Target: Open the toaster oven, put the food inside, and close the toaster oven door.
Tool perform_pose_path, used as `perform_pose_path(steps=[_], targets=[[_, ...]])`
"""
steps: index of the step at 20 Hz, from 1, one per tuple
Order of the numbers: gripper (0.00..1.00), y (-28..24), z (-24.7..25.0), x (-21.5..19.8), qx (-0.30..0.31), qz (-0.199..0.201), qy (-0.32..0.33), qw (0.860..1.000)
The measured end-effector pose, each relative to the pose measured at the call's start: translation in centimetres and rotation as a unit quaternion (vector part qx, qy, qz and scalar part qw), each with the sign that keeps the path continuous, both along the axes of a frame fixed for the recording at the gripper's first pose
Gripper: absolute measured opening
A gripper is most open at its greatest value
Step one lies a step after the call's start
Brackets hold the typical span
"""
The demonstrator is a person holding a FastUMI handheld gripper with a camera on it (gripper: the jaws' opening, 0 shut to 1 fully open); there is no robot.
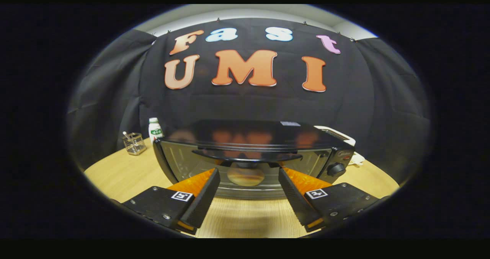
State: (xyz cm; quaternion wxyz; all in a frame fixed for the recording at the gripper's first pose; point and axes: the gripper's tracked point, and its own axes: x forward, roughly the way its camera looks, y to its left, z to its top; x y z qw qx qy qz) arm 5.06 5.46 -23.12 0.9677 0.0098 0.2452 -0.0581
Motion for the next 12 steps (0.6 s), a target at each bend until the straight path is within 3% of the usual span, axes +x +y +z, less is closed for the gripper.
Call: perform_pose_path(steps=[12], targets=[[0.92,-1.8,16.9,-4.7,-0.033,0.024,-0.162,0.986]])
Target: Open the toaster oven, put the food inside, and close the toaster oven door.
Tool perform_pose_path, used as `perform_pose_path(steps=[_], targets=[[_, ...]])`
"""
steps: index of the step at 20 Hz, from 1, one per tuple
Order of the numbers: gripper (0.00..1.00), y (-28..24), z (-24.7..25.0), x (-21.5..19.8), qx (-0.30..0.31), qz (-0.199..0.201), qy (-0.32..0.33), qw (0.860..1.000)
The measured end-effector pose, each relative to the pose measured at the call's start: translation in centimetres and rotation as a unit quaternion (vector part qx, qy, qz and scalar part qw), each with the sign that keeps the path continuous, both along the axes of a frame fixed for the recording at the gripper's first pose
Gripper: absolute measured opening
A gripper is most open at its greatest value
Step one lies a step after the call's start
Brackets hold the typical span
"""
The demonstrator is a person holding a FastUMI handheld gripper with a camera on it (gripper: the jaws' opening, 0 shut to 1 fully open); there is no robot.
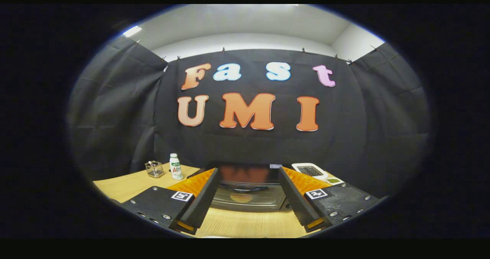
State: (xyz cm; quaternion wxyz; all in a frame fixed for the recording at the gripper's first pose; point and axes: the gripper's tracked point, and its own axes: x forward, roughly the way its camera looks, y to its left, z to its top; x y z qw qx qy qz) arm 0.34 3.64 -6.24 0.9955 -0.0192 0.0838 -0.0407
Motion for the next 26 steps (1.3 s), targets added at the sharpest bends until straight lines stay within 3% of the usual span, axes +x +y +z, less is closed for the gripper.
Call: perform_pose_path(steps=[7,15,26], targets=[[0.92,-0.4,5.7,-3.3,-0.023,-0.003,-0.051,0.998],[0.93,-0.1,5.5,-4.3,0.048,-0.001,-0.021,0.999],[0.93,-0.5,5.1,-4.7,0.043,-0.009,-0.005,0.999]])
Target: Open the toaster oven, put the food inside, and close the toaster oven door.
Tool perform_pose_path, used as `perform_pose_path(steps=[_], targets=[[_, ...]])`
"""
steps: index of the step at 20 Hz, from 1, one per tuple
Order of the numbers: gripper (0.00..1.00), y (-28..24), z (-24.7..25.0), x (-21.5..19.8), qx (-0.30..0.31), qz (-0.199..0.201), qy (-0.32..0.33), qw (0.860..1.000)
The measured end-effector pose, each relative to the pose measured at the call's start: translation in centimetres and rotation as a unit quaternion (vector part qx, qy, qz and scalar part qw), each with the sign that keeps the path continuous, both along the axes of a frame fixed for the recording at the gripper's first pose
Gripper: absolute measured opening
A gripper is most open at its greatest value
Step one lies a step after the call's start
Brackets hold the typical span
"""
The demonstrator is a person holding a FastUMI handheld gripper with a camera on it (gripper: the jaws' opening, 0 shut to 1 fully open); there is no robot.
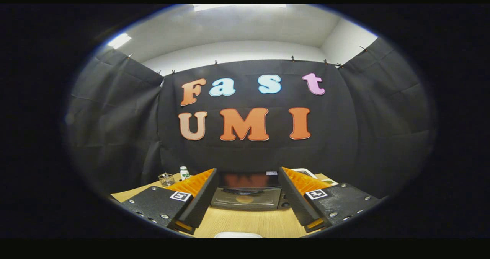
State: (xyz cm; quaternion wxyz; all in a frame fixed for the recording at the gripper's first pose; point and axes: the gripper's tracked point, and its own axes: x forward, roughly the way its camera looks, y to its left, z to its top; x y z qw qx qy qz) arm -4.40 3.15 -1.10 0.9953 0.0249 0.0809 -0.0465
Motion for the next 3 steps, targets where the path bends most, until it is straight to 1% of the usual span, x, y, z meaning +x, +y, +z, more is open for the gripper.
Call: perform_pose_path(steps=[3], targets=[[0.93,0.46,-0.13,0.19,-0.003,0.01,0.001,1.0]])
